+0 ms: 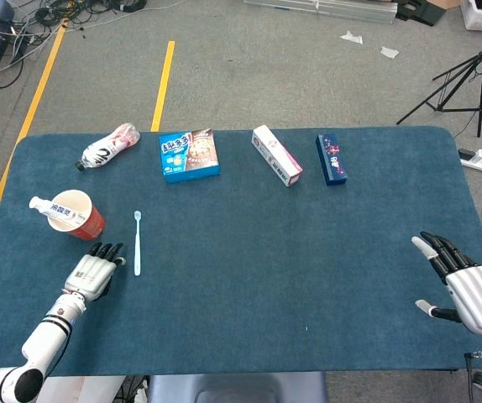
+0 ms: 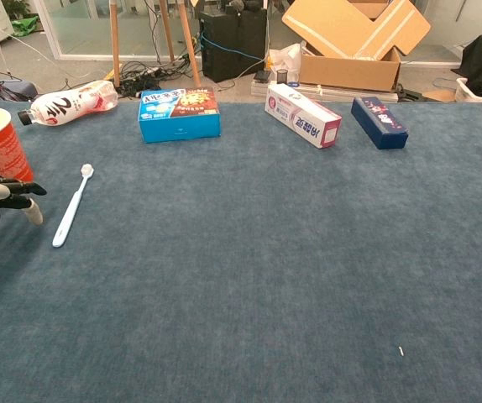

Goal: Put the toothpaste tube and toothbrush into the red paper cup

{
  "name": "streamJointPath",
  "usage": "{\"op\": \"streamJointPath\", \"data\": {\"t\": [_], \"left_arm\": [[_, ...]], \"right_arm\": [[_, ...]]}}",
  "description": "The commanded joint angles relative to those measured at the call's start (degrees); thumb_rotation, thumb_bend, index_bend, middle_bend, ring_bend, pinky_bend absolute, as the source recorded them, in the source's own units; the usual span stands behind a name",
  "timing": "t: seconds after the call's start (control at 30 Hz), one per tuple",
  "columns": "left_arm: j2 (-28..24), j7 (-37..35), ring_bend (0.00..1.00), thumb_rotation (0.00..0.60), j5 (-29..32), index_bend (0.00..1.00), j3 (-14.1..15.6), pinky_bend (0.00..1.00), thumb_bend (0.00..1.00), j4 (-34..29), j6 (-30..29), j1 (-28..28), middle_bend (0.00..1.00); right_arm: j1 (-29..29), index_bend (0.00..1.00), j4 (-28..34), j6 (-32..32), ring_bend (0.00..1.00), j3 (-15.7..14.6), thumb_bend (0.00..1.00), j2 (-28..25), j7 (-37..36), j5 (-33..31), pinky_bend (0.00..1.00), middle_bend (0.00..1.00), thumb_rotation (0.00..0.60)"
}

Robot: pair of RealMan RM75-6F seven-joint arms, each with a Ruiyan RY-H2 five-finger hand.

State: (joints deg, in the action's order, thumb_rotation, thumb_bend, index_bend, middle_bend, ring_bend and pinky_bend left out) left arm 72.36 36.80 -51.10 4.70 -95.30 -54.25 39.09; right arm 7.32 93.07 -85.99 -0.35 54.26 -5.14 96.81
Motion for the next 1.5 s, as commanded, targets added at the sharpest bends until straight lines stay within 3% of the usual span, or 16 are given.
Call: {"op": "streamJointPath", "data": {"t": [0.03, 1.5], "left_arm": [[0.56, 0.1, 0.0, 0.6, 0.18, 0.21, -0.13, 0.0, 0.89, 0.48, 0.2, 0.1, 0.0], [4.54, 0.13, 0.0, 0.6, 0.57, 0.2, -0.64, 0.0, 0.89, 3.11, 1.52, 1.13, 0.0]], "right_arm": [[-0.05, 0.09, -0.17, -0.02, 0.11, -0.02, 0.0, 0.06, -0.19, -0.04, 0.43, 0.1, 0.6], [-0.13, 0.09, -2.29, 0.2, 0.11, -0.09, 0.0, 1.0, -2.57, -0.43, 0.43, 0.1, 0.6]]}}
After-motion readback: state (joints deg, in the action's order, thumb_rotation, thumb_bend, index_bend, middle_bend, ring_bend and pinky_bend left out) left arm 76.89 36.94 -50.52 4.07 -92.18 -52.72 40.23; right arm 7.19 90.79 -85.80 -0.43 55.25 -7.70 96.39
